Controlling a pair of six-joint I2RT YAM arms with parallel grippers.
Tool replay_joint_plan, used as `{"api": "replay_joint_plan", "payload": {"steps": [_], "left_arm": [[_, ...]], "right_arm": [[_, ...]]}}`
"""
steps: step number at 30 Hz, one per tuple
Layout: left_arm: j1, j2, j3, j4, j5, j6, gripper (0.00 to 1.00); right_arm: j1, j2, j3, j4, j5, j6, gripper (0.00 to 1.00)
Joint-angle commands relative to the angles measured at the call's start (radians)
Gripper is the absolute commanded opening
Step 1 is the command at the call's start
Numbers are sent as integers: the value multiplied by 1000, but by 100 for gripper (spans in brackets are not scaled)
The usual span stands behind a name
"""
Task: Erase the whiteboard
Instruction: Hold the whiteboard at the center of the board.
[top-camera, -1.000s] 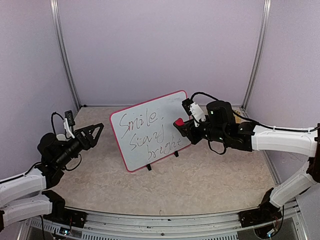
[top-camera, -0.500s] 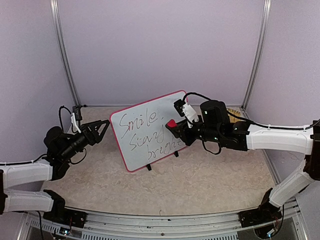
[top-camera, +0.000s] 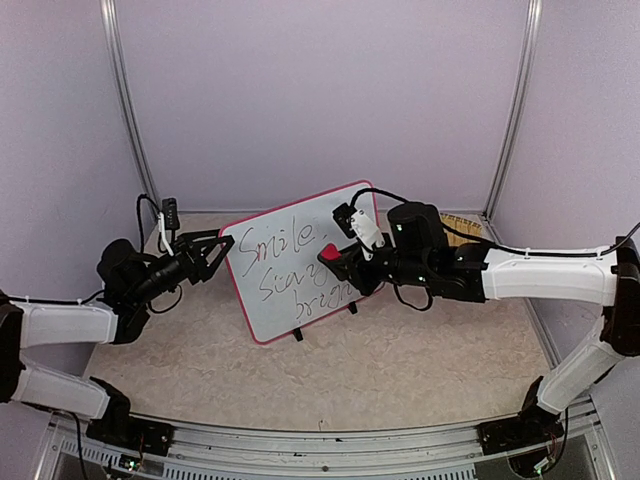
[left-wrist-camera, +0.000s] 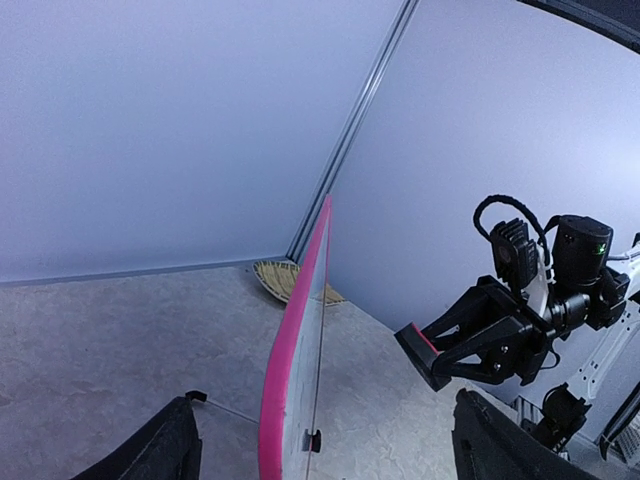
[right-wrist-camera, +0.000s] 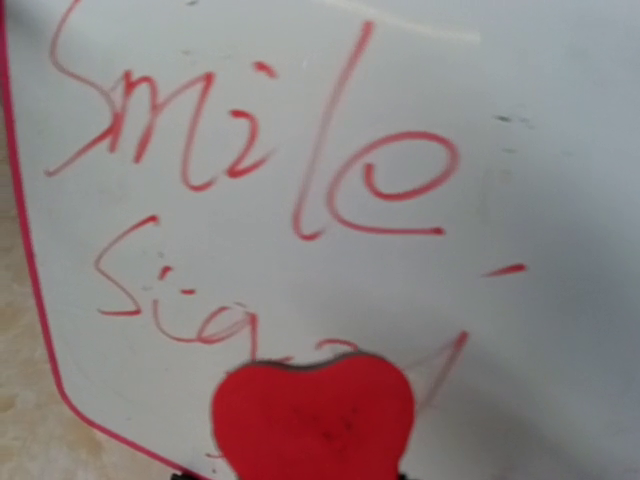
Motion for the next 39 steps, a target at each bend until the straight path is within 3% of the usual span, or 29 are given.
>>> {"api": "replay_joint_plan", "payload": {"steps": [1, 11, 20, 25, 39], "left_arm": [[3, 24, 37, 85, 56, 40, 82], [36, 143, 98, 175, 195, -10, 65], [43, 209, 101, 271, 227, -38, 41], [45, 216, 92, 283, 218, -44, 33], [57, 224, 89, 266, 200, -31, 21]], "right_arm": [[28, 30, 39, 29, -15, -20, 28], [55, 50, 62, 24, 1, -29, 28], [69, 86, 101, 13, 6, -31, 28], [79, 112, 129, 2, 13, -29, 28], [106, 214, 263, -37, 102, -38, 28]]}}
